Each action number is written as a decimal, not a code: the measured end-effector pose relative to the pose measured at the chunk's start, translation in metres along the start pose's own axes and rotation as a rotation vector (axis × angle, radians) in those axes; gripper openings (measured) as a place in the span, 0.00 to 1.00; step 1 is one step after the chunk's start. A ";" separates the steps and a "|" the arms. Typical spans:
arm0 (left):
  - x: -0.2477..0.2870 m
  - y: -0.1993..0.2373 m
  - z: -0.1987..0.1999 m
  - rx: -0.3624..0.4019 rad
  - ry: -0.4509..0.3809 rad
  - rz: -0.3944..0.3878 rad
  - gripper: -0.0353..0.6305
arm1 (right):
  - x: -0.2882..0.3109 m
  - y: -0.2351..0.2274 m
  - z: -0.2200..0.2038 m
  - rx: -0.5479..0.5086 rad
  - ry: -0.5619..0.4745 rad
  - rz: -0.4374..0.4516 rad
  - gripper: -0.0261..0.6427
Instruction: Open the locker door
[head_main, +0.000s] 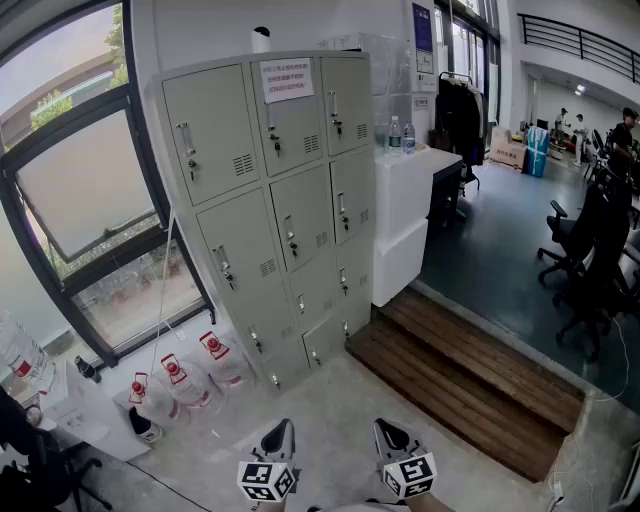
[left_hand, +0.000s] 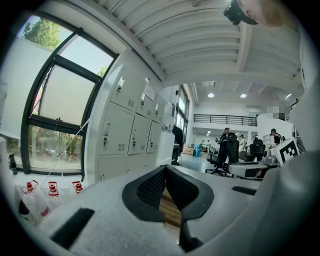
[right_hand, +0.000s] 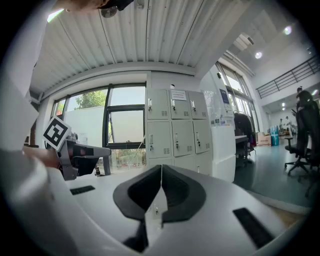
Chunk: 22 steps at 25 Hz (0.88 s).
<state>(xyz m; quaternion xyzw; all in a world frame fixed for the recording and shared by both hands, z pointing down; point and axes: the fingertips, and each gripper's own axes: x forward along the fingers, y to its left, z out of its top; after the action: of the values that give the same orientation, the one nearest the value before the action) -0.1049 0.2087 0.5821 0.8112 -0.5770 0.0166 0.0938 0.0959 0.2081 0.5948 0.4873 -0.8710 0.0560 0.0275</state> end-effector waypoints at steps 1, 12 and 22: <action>0.000 0.000 0.000 0.000 0.000 0.000 0.07 | 0.000 0.000 0.000 0.000 0.002 0.001 0.06; 0.001 -0.002 -0.002 0.007 0.007 0.004 0.07 | 0.002 0.003 -0.002 -0.002 0.011 0.031 0.06; 0.006 -0.016 -0.003 0.030 0.010 0.024 0.07 | 0.000 -0.007 -0.003 0.017 0.003 0.059 0.06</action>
<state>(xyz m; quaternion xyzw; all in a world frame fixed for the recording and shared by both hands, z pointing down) -0.0881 0.2085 0.5836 0.8054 -0.5858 0.0306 0.0845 0.1020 0.2048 0.5983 0.4618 -0.8843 0.0647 0.0229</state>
